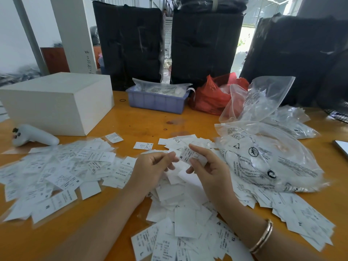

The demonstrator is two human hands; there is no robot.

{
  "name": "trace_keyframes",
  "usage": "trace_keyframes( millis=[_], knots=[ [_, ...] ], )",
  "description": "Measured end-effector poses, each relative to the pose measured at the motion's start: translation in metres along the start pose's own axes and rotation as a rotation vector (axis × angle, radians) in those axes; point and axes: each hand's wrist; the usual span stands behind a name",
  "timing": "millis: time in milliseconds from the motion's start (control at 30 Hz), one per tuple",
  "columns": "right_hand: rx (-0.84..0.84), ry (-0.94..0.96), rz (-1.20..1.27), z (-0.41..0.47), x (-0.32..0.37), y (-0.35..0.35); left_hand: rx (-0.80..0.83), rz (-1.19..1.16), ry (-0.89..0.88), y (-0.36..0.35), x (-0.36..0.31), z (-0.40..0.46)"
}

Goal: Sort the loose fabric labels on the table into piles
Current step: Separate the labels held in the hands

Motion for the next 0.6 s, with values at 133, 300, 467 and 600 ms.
trace_keyframes(
  millis=[133, 300, 467, 600],
  knots=[
    [-0.009, 0.02, 0.01, -0.0009, 0.0001, 0.0007, -0.018, -0.02, -0.016, -0.0003, -0.001, 0.0005],
    [0.029, -0.009, -0.069, -0.0003, -0.0021, -0.0012, -0.027, -0.014, -0.037, 0.0001, -0.0018, -0.0001],
    [0.095, 0.018, -0.19, -0.0017, -0.0028, -0.0032, -0.04, 0.031, -0.094, 0.0011, -0.002, -0.0004],
    [0.15, -0.015, -0.213, -0.0021, -0.0048, -0.004, 0.03, 0.055, -0.095, 0.0007, -0.0013, -0.0012]
  ],
)
Point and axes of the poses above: each hand's wrist, its own z-axis towards the middle knuckle, its own y-axis out of the back of the hand, x = y × z, and after that the axes turned 3 degrees about z, right-handed
